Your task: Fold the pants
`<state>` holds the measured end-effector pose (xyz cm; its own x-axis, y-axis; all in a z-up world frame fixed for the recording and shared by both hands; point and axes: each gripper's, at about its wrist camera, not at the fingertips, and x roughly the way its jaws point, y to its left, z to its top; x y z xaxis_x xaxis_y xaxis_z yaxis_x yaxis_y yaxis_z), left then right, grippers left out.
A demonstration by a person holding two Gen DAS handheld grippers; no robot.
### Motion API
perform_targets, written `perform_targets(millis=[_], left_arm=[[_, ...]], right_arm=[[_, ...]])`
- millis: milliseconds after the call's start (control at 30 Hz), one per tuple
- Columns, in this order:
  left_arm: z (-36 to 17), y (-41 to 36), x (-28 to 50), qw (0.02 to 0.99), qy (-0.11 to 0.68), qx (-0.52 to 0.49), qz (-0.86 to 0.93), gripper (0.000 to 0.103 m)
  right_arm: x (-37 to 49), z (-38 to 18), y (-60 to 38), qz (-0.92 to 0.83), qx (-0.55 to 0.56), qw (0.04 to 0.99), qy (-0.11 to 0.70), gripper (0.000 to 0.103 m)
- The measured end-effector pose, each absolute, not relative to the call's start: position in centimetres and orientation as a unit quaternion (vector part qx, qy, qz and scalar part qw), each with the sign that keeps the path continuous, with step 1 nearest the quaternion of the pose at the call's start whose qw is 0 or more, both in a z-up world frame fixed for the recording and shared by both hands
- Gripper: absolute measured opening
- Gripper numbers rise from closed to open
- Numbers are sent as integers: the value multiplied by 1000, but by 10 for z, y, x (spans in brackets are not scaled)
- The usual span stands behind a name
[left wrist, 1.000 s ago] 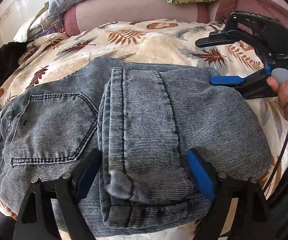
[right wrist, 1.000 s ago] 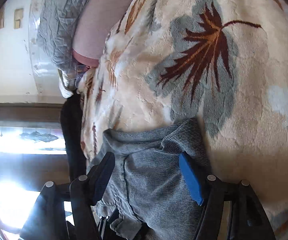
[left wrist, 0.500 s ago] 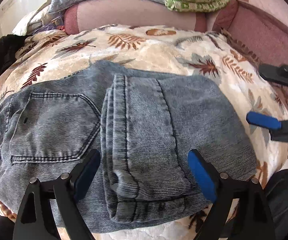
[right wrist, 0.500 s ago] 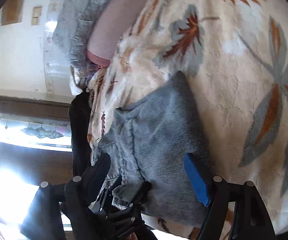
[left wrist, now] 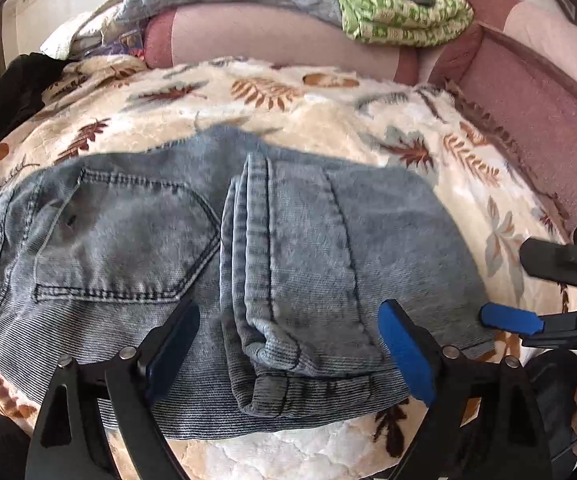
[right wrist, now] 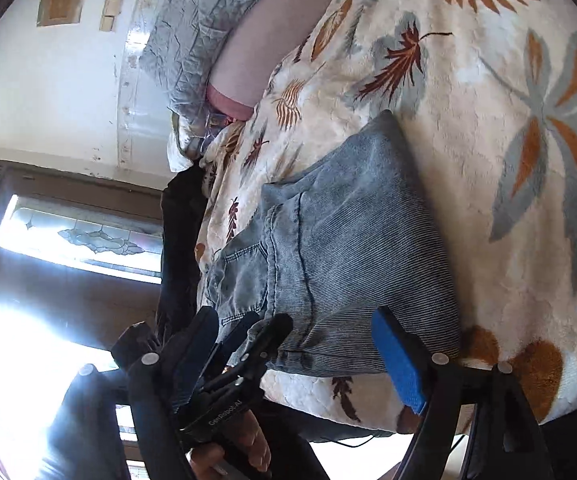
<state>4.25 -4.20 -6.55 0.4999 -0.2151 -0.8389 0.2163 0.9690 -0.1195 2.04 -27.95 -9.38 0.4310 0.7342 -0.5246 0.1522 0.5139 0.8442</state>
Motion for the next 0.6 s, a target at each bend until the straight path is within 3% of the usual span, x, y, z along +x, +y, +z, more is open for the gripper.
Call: perform_targets(millis=[67,333,533,600], left_arm=[[-75,-51,40,869,476,52,-128,93],[-76,-49,36,875,463,52,-136,94],[-75,-43,34,880,450,46,-148,94],[-74,-42,33,881,445,45,-154,94]], right_arm=[[24,-116,-283,189,475,690,512,86],[87,-61,-286,212,440,717,497,86],[161,-119,-289,171,457,695,527,86],[158,-116,-294,173,475,694,512,86]])
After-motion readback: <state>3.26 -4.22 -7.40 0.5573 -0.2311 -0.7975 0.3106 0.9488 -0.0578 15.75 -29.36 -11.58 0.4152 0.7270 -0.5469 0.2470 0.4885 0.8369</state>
